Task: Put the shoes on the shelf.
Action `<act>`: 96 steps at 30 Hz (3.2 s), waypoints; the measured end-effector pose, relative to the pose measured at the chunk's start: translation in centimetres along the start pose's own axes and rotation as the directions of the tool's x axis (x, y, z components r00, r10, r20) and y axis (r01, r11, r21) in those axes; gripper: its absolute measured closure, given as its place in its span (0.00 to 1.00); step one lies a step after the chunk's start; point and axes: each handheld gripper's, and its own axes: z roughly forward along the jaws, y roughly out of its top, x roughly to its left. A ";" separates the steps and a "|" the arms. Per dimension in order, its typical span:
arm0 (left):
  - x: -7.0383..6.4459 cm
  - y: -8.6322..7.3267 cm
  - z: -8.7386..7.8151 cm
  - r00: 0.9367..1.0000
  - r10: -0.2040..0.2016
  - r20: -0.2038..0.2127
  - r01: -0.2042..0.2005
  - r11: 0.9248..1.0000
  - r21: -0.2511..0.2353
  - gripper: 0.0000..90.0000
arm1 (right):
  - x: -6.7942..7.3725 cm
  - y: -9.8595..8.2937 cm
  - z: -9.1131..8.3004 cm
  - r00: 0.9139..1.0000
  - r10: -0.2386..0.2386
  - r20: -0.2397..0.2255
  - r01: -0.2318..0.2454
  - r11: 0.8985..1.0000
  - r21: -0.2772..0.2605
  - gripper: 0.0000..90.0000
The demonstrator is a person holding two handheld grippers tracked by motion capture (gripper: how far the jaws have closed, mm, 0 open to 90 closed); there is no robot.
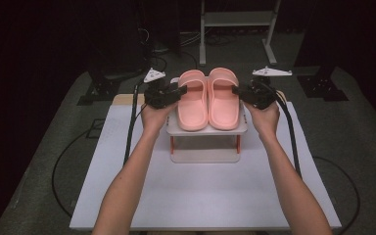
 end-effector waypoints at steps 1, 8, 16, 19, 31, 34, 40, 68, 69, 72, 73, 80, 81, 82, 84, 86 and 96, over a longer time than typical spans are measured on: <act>0.1 0.1 -0.1 1.000 -0.005 0.002 0.005 1.000 0.000 0.60 | 0.0 0.0 -0.1 1.000 0.003 -0.006 -0.003 1.000 -0.001 0.71; 0.3 0.1 -0.7 1.000 -0.012 0.005 0.012 1.000 -0.004 0.58 | -0.1 0.2 -0.8 1.000 -0.013 -0.015 0.013 1.000 -0.008 0.69; 0.3 -0.2 -1.2 1.000 -0.012 0.016 0.012 1.000 -0.006 0.56 | 0.2 0.3 -1.4 0.999 -0.022 -0.034 0.022 1.000 -0.008 0.67; 0.2 -0.3 -1.3 1.000 -0.016 0.024 0.016 1.000 -0.002 0.55 | 0.3 0.3 -1.6 0.999 -0.024 -0.040 0.024 1.000 -0.011 0.67; -0.6 -0.5 -2.5 0.998 0.024 0.055 -0.023 1.000 -0.015 0.53 | 0.4 -0.1 -2.4 0.998 -0.034 -0.050 0.033 0.999 -0.013 0.65; -0.8 -0.6 -2.7 0.998 0.029 0.059 -0.029 1.000 -0.013 0.52 | 0.2 -0.2 -2.8 0.998 -0.037 -0.049 0.036 0.999 -0.016 0.64; -1.0 -0.8 -3.0 0.997 0.036 0.064 -0.035 0.999 -0.010 0.49 | 0.2 -0.4 -3.4 0.998 -0.044 -0.053 0.043 0.999 -0.019 0.62; -1.3 -2.9 -5.9 0.995 0.045 0.094 -0.040 0.998 -0.046 0.38 | -0.2 -2.6 -5.4 0.997 -0.041 -0.065 0.038 0.998 -0.046 0.46; -1.3 -3.0 -6.0 0.995 0.039 0.094 -0.034 0.998 -0.049 0.37 | -0.2 -2.6 -5.5 0.997 -0.045 -0.065 0.042 0.998 -0.044 0.45; -1.2 -3.1 -6.2 0.994 0.047 0.094 -0.045 0.999 -0.028 0.35 | -0.2 -2.9 -5.7 0.997 -0.041 -0.068 0.038 0.998 -0.050 0.45; -1.3 -3.1 -6.3 0.994 0.054 0.095 -0.052 0.998 -0.027 0.34 | -0.2 -3.0 -5.8 0.997 -0.043 -0.068 0.040 0.998 -0.050 0.44; -1.6 -3.6 -6.9 0.992 0.053 0.116 -0.048 0.998 -0.042 0.32 | -0.2 -3.5 -6.2 0.997 -0.046 -0.066 0.043 0.998 -0.052 0.40; -1.6 -3.7 -7.0 0.992 0.054 0.115 -0.049 0.998 -0.042 0.32 | -0.2 -3.5 -6.3 0.997 -0.040 -0.070 0.037 0.998 -0.047 0.40; -1.5 -3.9 -7.1 0.992 0.054 0.114 -0.049 0.998 -0.043 0.32 | -0.2 -3.6 -6.3 0.997 -0.042 -0.072 0.039 0.998 -0.044 0.39; -1.4 -4.1 -7.3 0.993 0.047 0.111 -0.042 0.998 -0.043 0.31 | -0.2 -3.6 -6.4 0.996 -0.040 -0.082 0.037 0.998 -0.041 0.38; -1.4 -4.3 -7.4 0.992 0.045 0.114 -0.040 0.998 -0.045 0.31 | 0.0 -3.7 -6.6 0.995 -0.046 -0.087 0.042 0.998 -0.049 0.36; -1.8 -5.0 -8.0 0.991 0.042 0.125 -0.035 0.998 -0.056 0.27 | 0.1 -4.5 -7.1 0.994 -0.062 -0.093 0.058 0.997 -0.049 0.33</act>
